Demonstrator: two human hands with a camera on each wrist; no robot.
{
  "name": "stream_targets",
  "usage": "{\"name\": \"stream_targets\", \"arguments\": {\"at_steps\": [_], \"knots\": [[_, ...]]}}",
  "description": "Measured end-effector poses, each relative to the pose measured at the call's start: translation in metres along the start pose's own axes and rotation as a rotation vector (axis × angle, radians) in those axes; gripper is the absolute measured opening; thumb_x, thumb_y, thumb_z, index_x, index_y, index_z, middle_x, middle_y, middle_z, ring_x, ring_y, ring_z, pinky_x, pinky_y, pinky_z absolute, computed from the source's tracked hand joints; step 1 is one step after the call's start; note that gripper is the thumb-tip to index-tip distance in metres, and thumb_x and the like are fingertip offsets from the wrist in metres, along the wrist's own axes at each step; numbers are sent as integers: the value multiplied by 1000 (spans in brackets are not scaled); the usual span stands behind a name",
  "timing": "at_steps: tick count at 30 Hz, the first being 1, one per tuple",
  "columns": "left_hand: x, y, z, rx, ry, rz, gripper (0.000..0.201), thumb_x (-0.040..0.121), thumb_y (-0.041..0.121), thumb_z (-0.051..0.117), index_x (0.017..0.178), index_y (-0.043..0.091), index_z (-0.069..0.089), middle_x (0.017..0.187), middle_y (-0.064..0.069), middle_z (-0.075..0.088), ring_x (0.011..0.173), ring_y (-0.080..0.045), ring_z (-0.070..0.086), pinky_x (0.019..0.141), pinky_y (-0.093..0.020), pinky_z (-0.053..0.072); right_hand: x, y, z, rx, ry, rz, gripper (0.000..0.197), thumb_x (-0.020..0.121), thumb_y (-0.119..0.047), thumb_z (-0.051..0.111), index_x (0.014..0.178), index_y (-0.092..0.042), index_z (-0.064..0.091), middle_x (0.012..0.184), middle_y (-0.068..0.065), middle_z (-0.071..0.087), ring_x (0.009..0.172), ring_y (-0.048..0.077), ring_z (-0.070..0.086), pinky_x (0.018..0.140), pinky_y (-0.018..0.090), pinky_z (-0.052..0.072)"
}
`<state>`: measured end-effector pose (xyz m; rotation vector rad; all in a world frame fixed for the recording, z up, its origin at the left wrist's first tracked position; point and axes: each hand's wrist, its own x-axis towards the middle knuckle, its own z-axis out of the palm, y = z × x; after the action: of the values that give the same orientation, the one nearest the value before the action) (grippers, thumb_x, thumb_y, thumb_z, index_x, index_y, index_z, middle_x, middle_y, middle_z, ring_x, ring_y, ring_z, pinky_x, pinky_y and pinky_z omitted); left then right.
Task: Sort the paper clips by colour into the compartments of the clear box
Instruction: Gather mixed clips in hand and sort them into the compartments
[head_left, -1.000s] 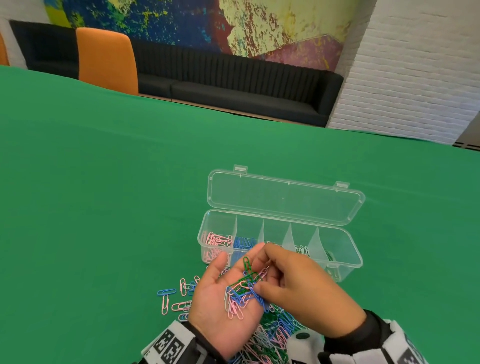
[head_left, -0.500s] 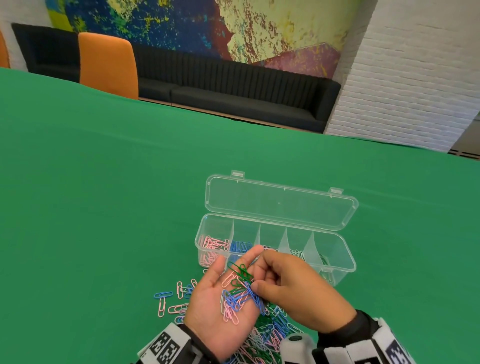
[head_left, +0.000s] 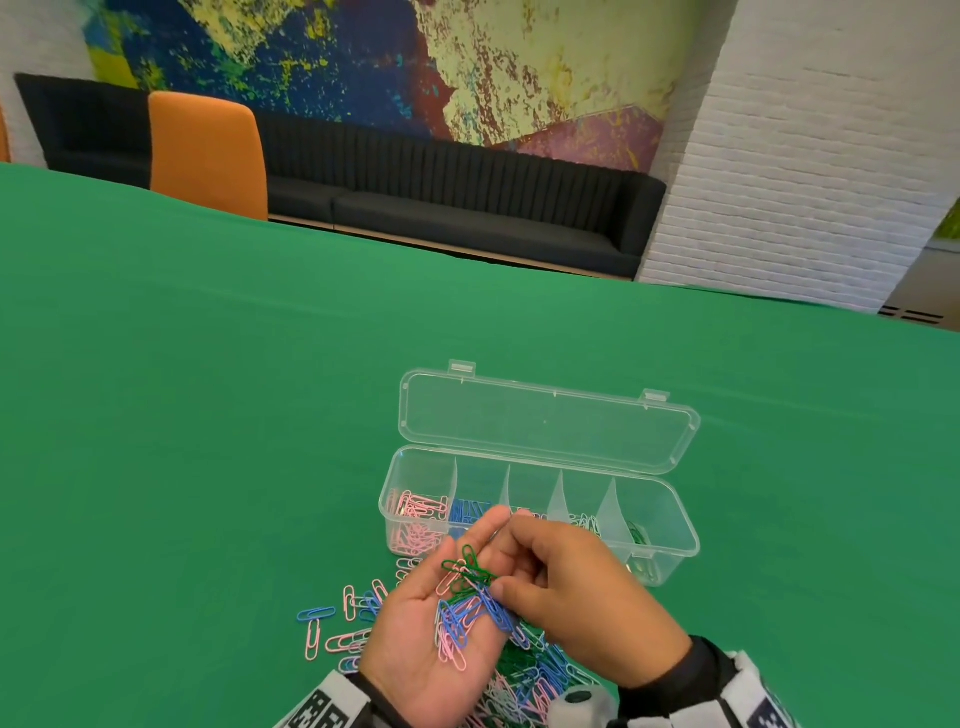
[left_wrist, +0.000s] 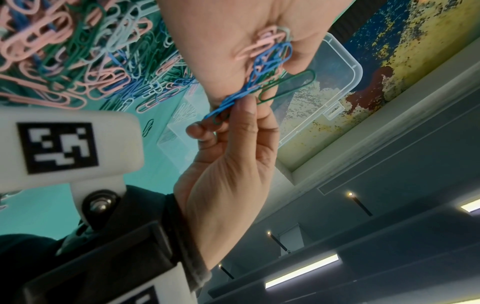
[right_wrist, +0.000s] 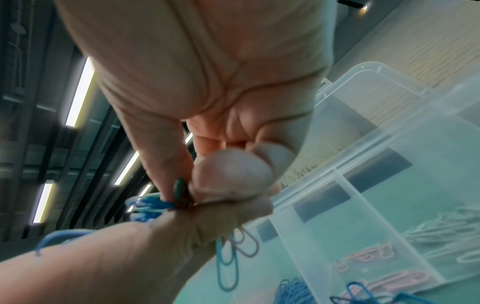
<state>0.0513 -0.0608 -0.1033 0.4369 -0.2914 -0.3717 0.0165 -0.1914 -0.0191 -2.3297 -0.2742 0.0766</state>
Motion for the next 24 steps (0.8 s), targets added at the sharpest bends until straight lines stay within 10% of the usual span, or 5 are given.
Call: {"name": "stream_targets", "arguments": {"at_steps": [3,5,8,14,24], "knots": [[-1,2,0,7,27,-7,48,102,25,11,139,1,-9,154,-18,2,145,-30,6,114,-35,11,0,-2,-2,37,-3,25,21,82,-10,64,74,-27,56,59,-12,54,52,0,48,50,13,40],[1,3,14,-88,85,-72,60,95,16,46,142,-4,14,151,-25,13,141,-37,20,107,-43,32,1,-3,-5,113,-19,53,23,82,-6,64,70,-24,55,56,-8,53,47,0,47,46,16,42],[-2,-6,11,-337,124,-88,86,45,-1,88,122,-10,53,133,-31,48,120,-46,49,91,-55,48,-1,-4,-18,329,-49,72,23,84,2,62,72,-17,56,57,-5,59,45,4,50,41,20,43],[-4,0,0,108,-44,47,48,100,30,3,140,5,-10,148,-15,-18,139,-26,-20,116,-42,-11,-12,3,-66,515,143,79,15,82,10,58,77,-3,54,51,-1,52,40,9,45,38,19,40],[3,-6,-7,32,-205,-59,52,98,30,3,143,5,-4,154,-11,-6,146,-24,-1,117,-41,-5,-14,67,-102,291,513,333,9,86,1,60,81,-4,55,59,4,54,46,10,46,43,19,42]]}}
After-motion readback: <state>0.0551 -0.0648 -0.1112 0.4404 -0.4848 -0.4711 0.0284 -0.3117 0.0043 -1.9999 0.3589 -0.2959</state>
